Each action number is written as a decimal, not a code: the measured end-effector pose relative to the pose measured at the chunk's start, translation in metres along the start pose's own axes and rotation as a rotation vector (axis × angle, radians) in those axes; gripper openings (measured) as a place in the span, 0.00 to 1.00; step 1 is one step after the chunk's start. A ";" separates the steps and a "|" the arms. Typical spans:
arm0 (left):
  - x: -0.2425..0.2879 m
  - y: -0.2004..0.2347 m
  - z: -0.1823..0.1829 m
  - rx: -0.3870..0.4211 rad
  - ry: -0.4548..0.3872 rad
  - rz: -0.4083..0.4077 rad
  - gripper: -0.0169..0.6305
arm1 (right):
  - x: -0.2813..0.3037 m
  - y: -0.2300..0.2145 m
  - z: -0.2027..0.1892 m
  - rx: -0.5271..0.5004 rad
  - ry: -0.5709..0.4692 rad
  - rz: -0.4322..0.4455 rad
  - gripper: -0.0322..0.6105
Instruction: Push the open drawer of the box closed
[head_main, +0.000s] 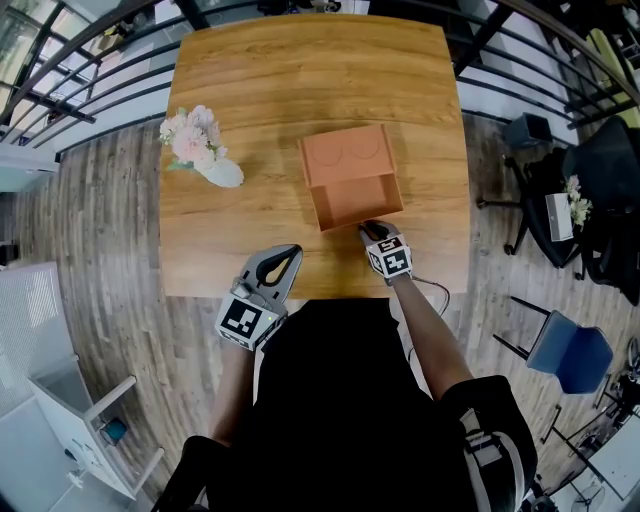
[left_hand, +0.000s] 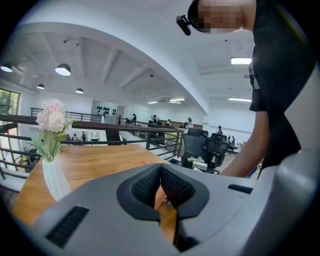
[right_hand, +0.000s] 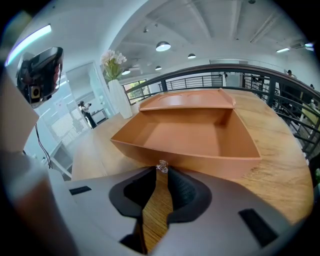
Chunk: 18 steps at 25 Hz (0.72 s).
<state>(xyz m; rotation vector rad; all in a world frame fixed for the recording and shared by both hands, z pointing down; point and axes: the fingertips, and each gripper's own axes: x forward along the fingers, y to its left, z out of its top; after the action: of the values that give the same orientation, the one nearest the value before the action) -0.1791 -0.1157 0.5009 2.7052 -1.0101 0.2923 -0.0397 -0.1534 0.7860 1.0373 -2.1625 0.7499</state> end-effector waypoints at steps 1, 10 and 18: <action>0.001 0.000 0.001 0.002 -0.003 0.000 0.06 | 0.000 0.000 0.000 0.003 0.001 0.001 0.19; 0.007 0.002 -0.002 0.010 0.021 -0.018 0.06 | 0.001 0.000 0.002 -0.001 0.000 0.005 0.18; 0.005 0.005 -0.007 0.003 0.040 -0.016 0.06 | 0.005 0.002 0.007 -0.006 0.001 0.010 0.18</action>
<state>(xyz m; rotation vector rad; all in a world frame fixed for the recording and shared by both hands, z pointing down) -0.1795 -0.1209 0.5094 2.6982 -0.9767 0.3437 -0.0456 -0.1599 0.7847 1.0243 -2.1692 0.7477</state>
